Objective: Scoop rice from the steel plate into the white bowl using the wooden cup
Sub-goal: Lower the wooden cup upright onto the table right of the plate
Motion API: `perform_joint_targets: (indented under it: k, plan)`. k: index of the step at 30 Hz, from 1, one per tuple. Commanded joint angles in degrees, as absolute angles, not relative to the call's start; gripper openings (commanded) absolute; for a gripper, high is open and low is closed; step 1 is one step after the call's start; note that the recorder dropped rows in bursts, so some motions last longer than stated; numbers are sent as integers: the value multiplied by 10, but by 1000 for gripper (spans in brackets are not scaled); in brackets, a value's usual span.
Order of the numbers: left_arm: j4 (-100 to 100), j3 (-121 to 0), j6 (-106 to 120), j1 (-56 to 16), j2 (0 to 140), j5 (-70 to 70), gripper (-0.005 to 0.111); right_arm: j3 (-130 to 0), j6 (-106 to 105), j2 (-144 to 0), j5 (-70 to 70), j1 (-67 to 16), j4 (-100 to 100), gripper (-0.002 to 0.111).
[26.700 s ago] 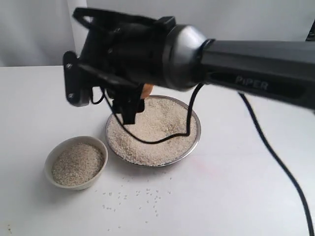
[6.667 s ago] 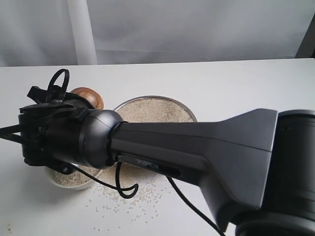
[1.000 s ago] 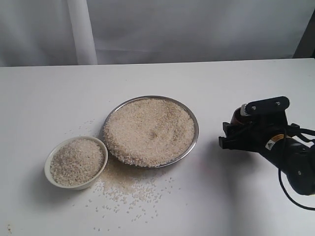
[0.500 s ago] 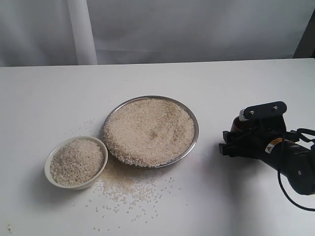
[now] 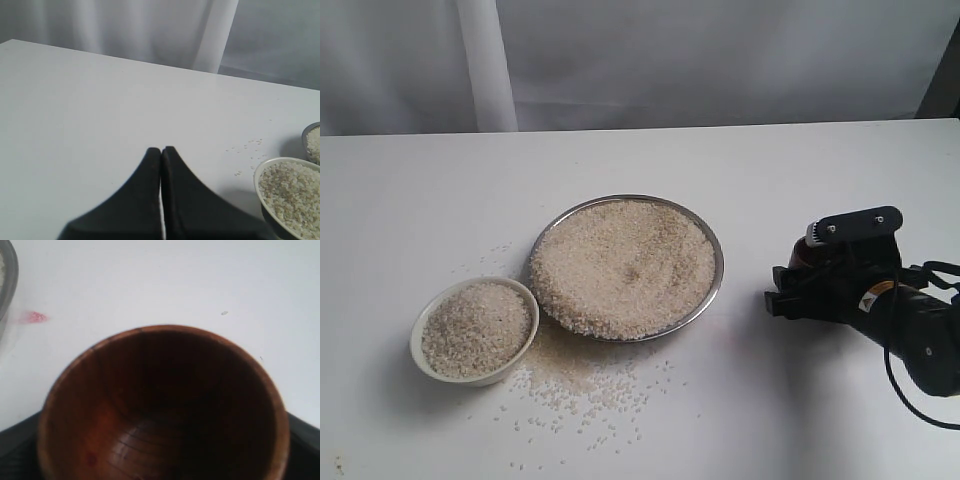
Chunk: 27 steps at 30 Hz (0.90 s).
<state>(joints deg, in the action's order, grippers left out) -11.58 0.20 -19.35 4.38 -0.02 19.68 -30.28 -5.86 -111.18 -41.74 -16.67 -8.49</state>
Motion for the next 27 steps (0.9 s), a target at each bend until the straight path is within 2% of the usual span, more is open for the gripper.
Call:
perform_joint_targets:
  k: [1, 2, 5, 15, 18, 20, 27]
  plan:
    - [-113, 0, -195, 40, 0, 193, 0, -300, -69, -1112, -413, -166, -82, 67]
    - [-113, 0, -195, 40, 0, 193, 0, -300, -77, -1112, -413, -166, -82, 72]
    - [-113, 0, -195, 40, 0, 193, 0, -300, -77, -1112, -413, -166, -83, 75]
    - [-113, 0, -195, 40, 0, 193, 0, -298, -77, -1110, -416, -166, -86, 79]
    - [-113, 0, -195, 40, 0, 193, 0, -298, -79, -1110, -417, -166, -83, 94]
    - [-113, 0, -195, 40, 0, 193, 0, -298, -79, -1105, -417, -166, -86, 98]
    - [-113, 0, -195, 40, 0, 193, 0, -298, -76, -1044, -408, -166, -86, 98]
